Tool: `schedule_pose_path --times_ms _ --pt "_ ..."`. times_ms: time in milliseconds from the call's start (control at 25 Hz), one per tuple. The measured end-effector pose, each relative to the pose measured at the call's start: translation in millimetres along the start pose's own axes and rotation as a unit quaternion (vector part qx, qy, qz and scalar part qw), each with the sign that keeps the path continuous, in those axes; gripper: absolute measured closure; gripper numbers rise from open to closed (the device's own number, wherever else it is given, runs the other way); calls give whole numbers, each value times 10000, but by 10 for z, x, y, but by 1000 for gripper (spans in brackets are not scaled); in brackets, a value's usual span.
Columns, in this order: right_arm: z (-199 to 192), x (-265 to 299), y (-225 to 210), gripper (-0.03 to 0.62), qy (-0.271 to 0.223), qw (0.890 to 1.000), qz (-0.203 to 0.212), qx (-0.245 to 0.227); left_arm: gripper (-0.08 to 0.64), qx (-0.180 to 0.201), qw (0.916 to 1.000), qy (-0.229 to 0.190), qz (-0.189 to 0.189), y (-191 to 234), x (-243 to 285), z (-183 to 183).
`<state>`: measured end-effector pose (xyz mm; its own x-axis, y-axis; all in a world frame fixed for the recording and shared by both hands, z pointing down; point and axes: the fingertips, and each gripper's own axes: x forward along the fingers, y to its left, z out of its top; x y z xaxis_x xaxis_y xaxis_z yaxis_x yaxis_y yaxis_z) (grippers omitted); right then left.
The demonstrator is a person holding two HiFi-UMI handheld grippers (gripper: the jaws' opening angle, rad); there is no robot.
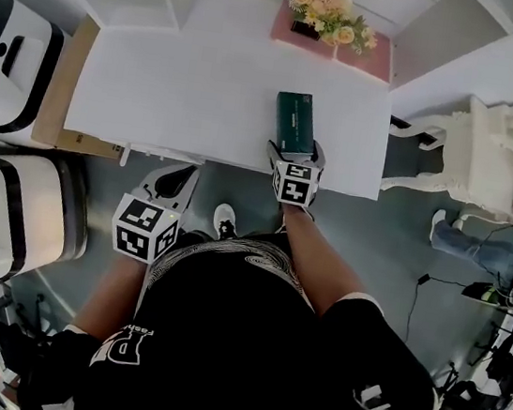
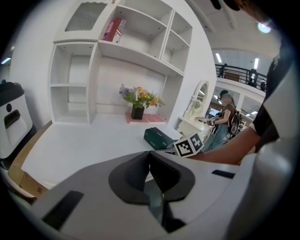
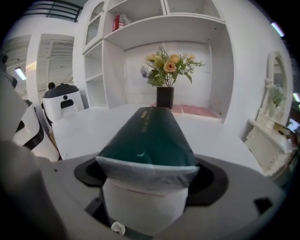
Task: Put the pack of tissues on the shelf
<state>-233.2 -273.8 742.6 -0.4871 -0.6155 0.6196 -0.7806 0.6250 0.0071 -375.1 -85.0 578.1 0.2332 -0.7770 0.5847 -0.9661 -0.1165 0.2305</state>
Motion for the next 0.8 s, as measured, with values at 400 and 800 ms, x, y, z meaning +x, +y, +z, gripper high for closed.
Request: schedule_pose_path --times_ms 400,800 --pt "35 33 -35 131 252 9989 394 -102 546 -5 9999 -128 62 2 22 116" --pt "126 -153 -56 141 402 9954 859 102 546 69 9993 -353 -97 -138 163 329"
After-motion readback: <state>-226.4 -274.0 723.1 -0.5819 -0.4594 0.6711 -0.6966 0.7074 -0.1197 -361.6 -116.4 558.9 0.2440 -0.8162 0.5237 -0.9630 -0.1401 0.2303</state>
